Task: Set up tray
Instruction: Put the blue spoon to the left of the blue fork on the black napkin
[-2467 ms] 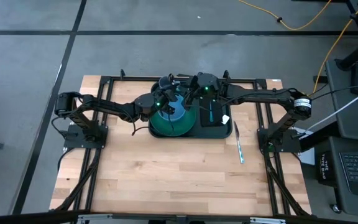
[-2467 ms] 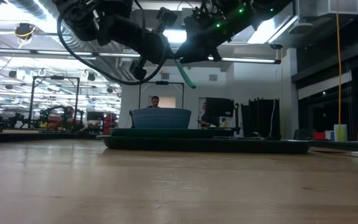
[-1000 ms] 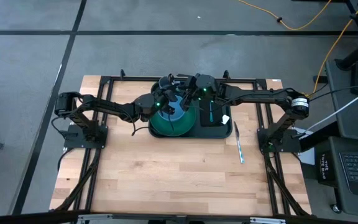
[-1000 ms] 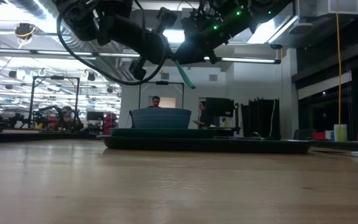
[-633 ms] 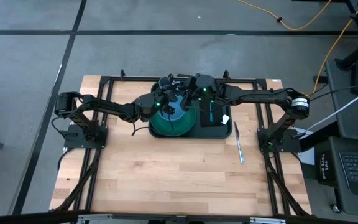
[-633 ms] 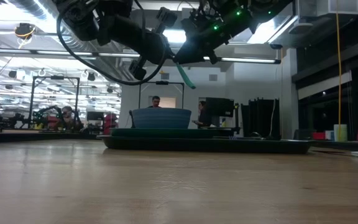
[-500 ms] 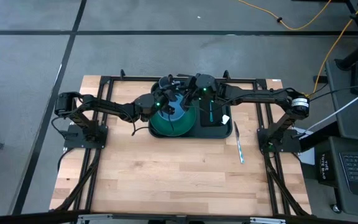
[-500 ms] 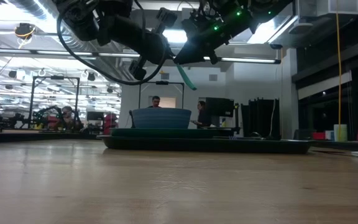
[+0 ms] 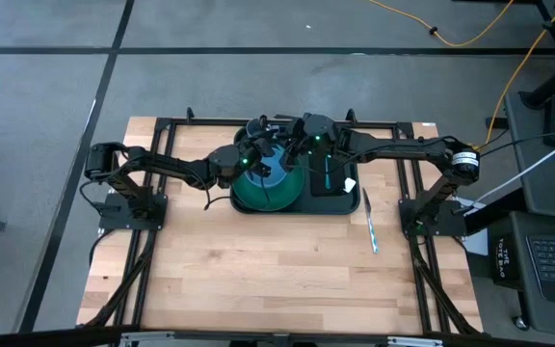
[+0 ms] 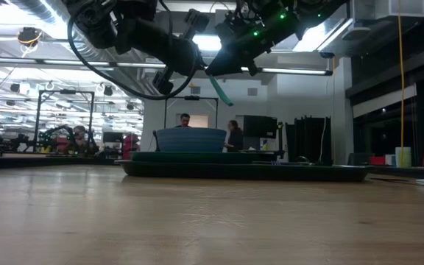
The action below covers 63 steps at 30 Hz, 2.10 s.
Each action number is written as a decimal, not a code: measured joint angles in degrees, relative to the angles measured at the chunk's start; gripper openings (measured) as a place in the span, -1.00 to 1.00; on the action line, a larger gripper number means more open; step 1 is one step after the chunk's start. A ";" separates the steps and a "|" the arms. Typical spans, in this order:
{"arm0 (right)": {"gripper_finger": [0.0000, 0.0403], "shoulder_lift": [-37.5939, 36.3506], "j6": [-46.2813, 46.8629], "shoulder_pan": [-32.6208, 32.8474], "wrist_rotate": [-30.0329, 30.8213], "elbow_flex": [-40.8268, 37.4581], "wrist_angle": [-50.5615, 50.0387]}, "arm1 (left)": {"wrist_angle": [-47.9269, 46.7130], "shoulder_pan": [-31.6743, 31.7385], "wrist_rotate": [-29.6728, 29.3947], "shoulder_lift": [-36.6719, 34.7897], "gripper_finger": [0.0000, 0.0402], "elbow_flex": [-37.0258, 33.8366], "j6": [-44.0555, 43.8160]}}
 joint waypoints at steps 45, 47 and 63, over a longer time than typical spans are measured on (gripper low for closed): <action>-0.76 1.42 -1.46 -0.25 -3.93 -0.02 1.99 | -0.11 0.02 2.24 0.02 -0.98 0.00 -1.47; -0.76 1.42 -1.49 -0.25 -4.06 -0.02 1.93 | -0.09 0.02 2.37 0.02 -0.95 0.00 -1.53; -0.76 1.14 -1.71 -1.47 -7.48 0.00 0.25 | 0.48 -2.72 -1.48 0.02 -0.56 0.04 -3.01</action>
